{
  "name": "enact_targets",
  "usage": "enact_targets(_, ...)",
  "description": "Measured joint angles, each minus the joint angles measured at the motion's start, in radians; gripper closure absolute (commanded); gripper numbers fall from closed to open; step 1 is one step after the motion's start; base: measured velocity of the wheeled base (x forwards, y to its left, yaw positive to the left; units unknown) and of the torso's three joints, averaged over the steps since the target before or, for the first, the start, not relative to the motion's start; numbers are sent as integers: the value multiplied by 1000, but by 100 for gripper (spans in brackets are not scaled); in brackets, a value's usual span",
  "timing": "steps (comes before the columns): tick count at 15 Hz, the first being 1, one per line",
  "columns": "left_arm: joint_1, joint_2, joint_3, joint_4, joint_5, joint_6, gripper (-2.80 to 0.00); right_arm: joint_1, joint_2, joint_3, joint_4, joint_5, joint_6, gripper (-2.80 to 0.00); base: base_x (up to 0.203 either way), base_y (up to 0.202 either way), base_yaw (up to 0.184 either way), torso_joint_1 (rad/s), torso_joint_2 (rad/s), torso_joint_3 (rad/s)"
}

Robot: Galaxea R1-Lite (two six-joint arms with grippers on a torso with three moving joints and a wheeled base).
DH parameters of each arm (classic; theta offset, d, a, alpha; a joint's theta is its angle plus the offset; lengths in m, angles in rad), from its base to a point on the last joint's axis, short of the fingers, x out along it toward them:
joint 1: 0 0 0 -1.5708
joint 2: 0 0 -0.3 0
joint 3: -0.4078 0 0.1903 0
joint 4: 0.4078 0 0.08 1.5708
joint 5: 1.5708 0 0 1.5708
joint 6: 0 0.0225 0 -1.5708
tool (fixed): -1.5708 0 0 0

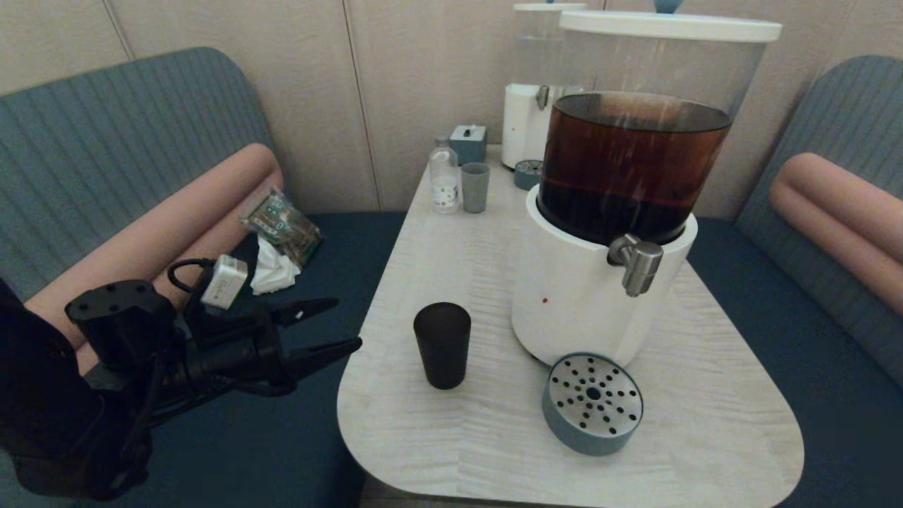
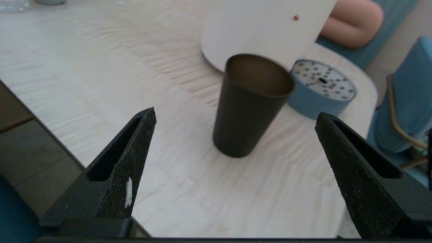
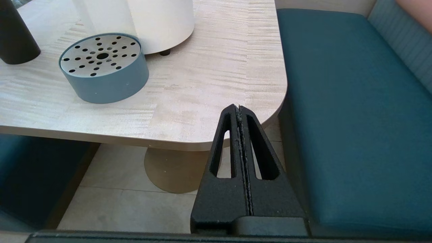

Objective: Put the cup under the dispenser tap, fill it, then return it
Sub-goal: Pick up the cup

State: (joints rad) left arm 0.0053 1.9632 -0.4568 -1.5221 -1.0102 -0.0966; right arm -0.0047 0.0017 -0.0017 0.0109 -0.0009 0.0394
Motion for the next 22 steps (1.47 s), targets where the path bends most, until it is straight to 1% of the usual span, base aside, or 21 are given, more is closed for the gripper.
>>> enact_targets(2, -16, 36, -15, 1, 0, 16, -280, 0, 0, 0, 0, 0, 1, 0, 0, 0, 0, 0, 0, 0)
enact_targets(6, -27, 101, -75, 0, -2, 26, -280, 0, 0, 0, 0, 0, 0, 0, 0, 0, 0, 0, 0, 0)
enact_targets(12, -93, 211, -162, 0, -2, 64, -280, 0, 0, 0, 0, 0, 0, 0, 0, 0, 0, 0, 0, 0)
enact_targets(18, -133, 310, -234, 0, -3, 90, -280, 0, 0, 0, 0, 0, 0, 0, 0, 0, 0, 0, 0, 0)
enact_targets(22, -172, 348, -278, 0, 6, 89, -280, 0, 0, 0, 0, 0, 0, 0, 0, 0, 0, 0, 0, 0)
